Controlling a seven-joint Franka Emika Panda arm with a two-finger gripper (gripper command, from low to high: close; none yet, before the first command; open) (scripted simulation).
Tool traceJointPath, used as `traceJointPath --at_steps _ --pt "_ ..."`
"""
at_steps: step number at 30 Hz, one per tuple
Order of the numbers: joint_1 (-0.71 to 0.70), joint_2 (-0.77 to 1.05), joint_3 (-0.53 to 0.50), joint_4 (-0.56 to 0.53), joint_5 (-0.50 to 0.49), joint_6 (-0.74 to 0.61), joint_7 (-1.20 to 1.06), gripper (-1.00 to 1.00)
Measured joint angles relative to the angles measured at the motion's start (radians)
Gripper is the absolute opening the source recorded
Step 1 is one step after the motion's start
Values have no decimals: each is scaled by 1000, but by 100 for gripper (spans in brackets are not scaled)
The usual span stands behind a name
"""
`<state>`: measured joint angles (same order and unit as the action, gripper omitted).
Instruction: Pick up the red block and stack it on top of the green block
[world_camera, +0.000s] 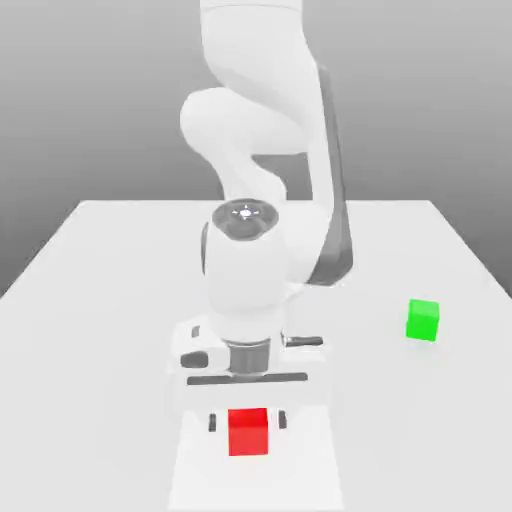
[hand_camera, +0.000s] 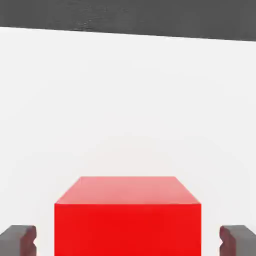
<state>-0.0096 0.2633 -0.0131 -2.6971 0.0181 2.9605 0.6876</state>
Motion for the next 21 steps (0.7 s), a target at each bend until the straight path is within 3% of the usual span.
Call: traceJointPath --at_steps 4,10,21 --pt "-1 -1 1 0 -2 -1 2 -100" --pt "5 -193 -4 -29 -12 -164 8 -100" --pt "356 -400 157 -117 170 -263 -335 -100"
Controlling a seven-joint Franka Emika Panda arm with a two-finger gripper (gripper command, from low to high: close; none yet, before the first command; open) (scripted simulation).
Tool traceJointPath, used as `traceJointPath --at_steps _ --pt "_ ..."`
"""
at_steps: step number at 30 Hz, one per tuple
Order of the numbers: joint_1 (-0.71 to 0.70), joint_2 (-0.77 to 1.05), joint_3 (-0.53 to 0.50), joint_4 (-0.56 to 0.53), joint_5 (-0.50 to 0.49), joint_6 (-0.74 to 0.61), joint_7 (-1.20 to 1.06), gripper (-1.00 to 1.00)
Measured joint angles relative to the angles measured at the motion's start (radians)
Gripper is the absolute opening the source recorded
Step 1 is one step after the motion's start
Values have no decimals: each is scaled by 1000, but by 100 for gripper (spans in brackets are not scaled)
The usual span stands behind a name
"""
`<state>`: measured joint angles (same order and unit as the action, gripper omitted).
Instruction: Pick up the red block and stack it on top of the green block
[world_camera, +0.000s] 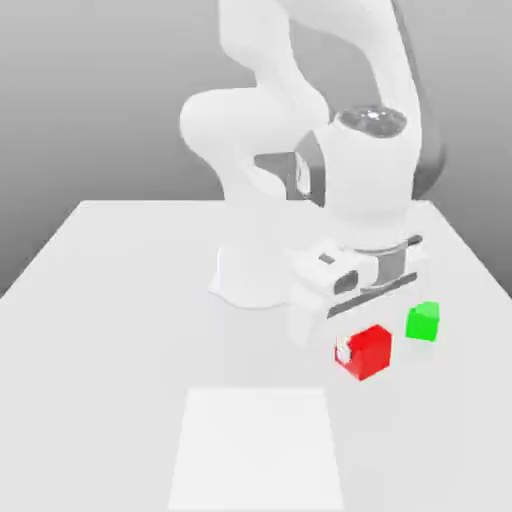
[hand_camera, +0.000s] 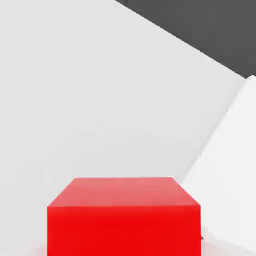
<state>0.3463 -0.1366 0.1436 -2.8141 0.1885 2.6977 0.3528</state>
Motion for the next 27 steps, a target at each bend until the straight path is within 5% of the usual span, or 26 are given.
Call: traceJointPath --at_steps 15,27 --pt "445 -166 231 -141 59 -37 -356 -100" --pt "346 44 302 -138 -139 163 -237 -100"
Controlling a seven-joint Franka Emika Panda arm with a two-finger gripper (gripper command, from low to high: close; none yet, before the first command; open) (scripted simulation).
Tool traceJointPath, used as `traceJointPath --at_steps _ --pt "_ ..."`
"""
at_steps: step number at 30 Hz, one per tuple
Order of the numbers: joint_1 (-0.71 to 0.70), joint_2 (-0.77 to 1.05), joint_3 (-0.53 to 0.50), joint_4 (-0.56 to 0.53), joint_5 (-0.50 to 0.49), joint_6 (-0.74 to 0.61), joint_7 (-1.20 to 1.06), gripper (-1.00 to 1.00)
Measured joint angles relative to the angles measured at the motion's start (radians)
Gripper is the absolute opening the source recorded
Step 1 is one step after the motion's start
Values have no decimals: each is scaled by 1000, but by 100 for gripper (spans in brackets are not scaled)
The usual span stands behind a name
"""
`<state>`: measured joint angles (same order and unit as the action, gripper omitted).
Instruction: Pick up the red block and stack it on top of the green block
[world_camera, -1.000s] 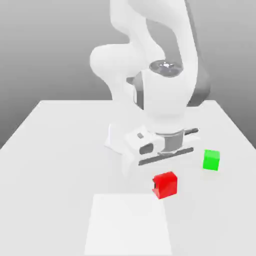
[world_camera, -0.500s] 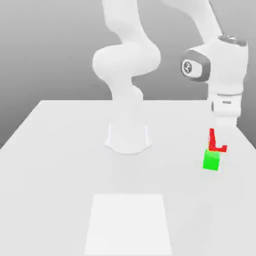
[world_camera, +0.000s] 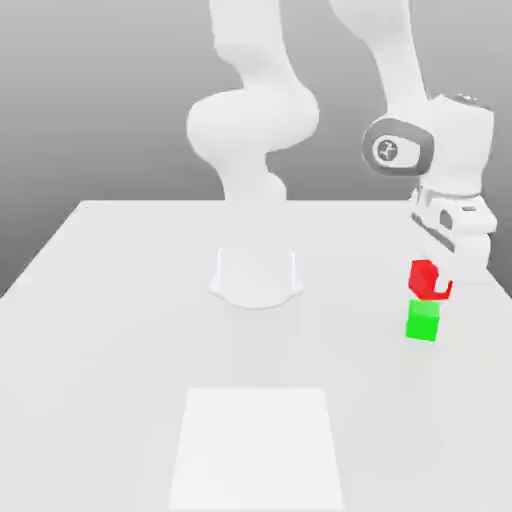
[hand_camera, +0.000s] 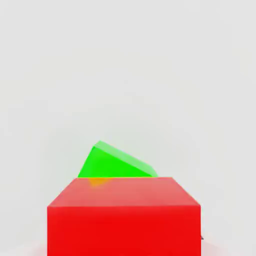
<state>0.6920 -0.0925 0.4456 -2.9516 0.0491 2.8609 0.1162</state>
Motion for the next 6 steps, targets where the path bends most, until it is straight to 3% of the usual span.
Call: traceJointPath --at_steps 3,4,6 --pt "-11 71 -3 -3 -57 71 39 -100" --pt "-9 89 -9 -3 -70 89 48 100" --pt "-15 89 -9 -3 -70 89 48 100"
